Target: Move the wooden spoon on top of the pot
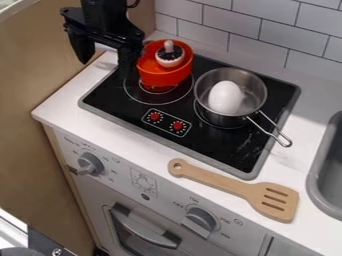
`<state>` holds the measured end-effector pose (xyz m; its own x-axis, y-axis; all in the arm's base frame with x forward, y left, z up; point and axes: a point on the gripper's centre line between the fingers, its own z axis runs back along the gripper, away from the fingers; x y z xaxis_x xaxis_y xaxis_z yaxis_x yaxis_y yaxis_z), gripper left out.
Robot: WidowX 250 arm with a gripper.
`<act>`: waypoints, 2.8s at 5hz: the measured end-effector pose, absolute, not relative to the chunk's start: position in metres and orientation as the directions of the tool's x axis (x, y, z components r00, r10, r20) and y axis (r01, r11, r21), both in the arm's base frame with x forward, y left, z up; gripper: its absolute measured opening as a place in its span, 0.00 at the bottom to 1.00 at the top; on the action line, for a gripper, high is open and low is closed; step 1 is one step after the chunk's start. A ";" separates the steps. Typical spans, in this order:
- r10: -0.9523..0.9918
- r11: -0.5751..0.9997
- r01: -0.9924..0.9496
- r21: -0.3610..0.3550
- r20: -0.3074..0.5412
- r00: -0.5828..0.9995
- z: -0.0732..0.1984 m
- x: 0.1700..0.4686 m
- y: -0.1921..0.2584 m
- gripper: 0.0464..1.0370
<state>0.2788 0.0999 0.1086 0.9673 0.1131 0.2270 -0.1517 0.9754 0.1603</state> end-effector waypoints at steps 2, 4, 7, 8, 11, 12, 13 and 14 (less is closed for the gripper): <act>0.061 0.986 -0.092 0.141 0.214 0.975 0.100 0.277 0.108 0.96; 0.080 0.992 -0.098 0.075 0.220 0.972 0.101 0.267 0.069 0.96; 0.106 0.994 -0.110 0.006 0.230 0.967 0.088 0.247 0.001 0.96; 0.126 0.992 -0.128 -0.001 0.207 0.970 0.089 0.243 -0.018 0.96; 0.126 0.992 -0.128 -0.002 0.206 0.970 0.089 0.243 -0.019 0.96; 0.138 0.990 -0.142 0.004 0.209 0.968 0.089 0.243 -0.019 0.96; 0.367 0.916 -0.399 0.041 0.312 0.876 0.095 0.228 -0.008 0.96; 0.540 0.782 -0.614 0.106 0.376 0.753 0.095 0.215 0.005 0.96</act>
